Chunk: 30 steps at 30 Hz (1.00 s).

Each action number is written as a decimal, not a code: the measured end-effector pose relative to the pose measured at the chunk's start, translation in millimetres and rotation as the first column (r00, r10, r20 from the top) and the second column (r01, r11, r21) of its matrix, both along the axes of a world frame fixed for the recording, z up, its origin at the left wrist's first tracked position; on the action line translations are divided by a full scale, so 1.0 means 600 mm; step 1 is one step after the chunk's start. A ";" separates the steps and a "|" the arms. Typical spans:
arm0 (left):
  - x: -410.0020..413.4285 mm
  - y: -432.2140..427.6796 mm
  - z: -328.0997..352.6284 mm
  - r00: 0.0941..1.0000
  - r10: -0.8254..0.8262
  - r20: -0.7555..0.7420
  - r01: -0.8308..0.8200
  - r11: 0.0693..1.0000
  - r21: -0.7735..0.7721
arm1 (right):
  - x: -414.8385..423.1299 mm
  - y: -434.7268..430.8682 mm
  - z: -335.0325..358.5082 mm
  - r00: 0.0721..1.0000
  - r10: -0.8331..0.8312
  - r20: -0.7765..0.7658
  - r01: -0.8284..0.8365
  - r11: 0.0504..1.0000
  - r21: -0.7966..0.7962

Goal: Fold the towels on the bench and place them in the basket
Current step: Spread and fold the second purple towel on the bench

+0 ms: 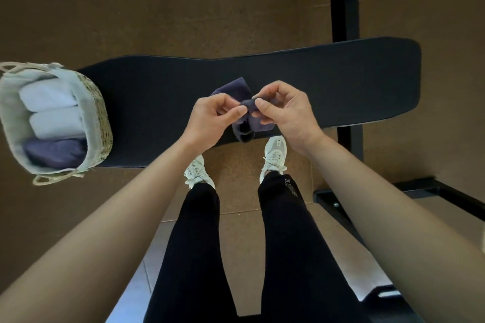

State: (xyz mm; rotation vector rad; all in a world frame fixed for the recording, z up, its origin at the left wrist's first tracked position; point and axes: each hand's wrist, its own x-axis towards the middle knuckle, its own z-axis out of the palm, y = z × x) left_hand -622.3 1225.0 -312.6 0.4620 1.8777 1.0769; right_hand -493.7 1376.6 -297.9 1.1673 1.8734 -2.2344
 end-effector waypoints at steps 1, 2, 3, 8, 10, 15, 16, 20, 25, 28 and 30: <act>0.000 -0.002 0.000 0.998 0.046 0.036 -0.046 0.999 -0.003 | 0.000 -0.003 -0.002 1.000 -0.018 0.016 0.017 0.999 0.033; -0.001 -0.005 0.000 0.994 0.080 0.069 -0.080 0.997 -0.008 | -0.001 -0.004 -0.005 0.999 -0.037 0.034 0.035 0.997 0.067; -0.003 -0.008 -0.004 0.990 0.100 0.095 -0.100 0.995 -0.010 | -0.002 -0.005 -0.007 0.997 -0.055 0.054 0.050 0.994 0.100; -0.026 -0.023 -0.026 0.954 0.290 0.072 -0.283 0.954 -0.098 | -0.011 0.012 -0.028 0.965 -0.230 0.125 0.221 0.972 0.083; -0.047 -0.028 -0.031 0.898 0.439 -0.012 -0.435 0.885 -0.163 | -0.011 0.028 -0.037 0.927 -0.338 0.164 0.331 0.941 0.069; -0.102 -0.070 -0.043 0.765 0.620 -0.171 -0.642 0.754 -0.140 | 0.012 0.071 -0.073 0.835 -0.460 0.301 0.385 0.880 0.277; -0.110 -0.081 -0.047 0.759 0.617 -0.209 -0.647 0.749 -0.140 | 0.021 0.077 -0.090 0.820 -0.467 0.331 0.347 0.865 0.363; -0.135 -0.128 -0.075 0.767 0.565 -0.304 -0.637 0.725 -0.261 | 0.057 0.086 -0.136 0.708 -0.528 0.468 0.197 0.784 0.588; -0.132 -0.167 -0.088 0.823 0.343 -0.452 -0.543 0.706 -0.454 | 0.080 0.080 -0.156 0.559 -0.590 0.582 0.297 0.798 0.524; -0.115 -0.172 -0.082 0.855 0.162 -0.493 -0.436 0.739 -0.514 | 0.069 0.062 -0.162 0.578 -0.584 0.571 0.496 0.806 0.322; -0.108 -0.171 -0.080 0.849 0.130 -0.512 -0.427 0.741 -0.519 | 0.066 0.053 -0.168 0.618 -0.545 0.567 0.441 0.837 0.323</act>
